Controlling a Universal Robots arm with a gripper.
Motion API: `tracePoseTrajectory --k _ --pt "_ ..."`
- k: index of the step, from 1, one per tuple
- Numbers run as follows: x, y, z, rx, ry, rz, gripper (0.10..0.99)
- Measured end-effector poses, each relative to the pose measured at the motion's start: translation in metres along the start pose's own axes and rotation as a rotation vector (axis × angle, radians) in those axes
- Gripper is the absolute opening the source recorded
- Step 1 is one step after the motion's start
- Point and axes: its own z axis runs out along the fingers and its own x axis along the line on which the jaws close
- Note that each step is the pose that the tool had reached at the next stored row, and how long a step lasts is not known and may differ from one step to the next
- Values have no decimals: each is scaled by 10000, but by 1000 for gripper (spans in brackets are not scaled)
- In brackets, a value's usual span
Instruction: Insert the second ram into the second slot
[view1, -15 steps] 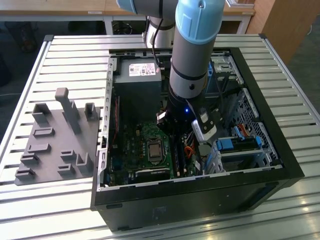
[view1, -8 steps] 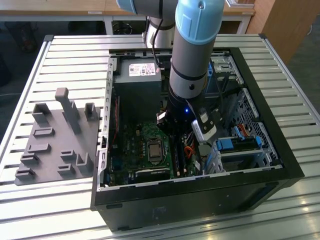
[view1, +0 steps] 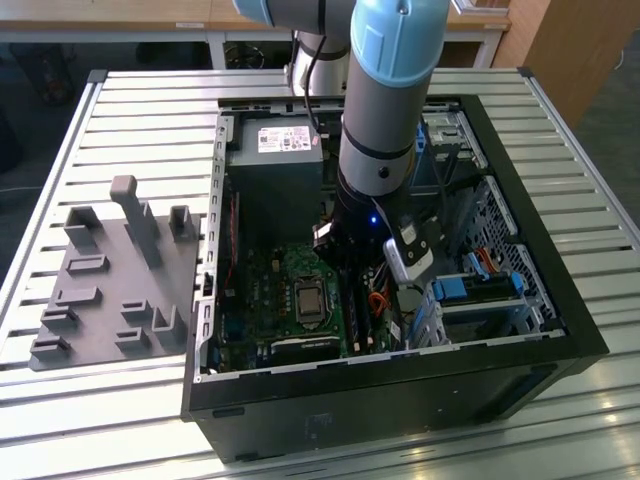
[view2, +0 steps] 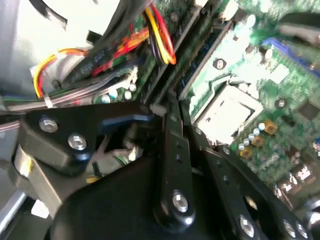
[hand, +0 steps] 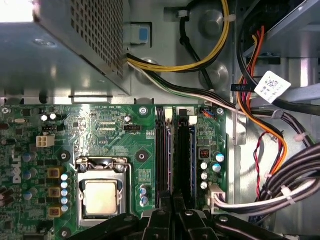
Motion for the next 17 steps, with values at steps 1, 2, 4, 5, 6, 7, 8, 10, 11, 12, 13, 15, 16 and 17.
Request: tracePoseTrajectory --k 1,2,4,5,6,7,8,10,11,12,13,15,16,17 --pt "2 -1 -10 5 2 0 133" --pt "2 0 -10 1 1 0 133" --pt "3 0 -10 0 1 0 133" --pt "3 -1 -11 3 2 -1 133" --pt "3 -1 -12 3 2 -4 133" --pt "3 -1 -12 5 3 -14 133" --pt "3 -1 -12 7 3 -27 133" --pt "3 -1 -9 5 3 -52 133" --pt "3 -1 -8 5 3 -53 133" --pt "3 -1 -5 5 3 -54 133" --pt "3 -1 -3 4 2 -54 133" --pt "3 -1 2 5 2 -54 133" --pt "3 -1 3 6 3 -54 133" --pt "3 -1 5 5 3 -54 133"
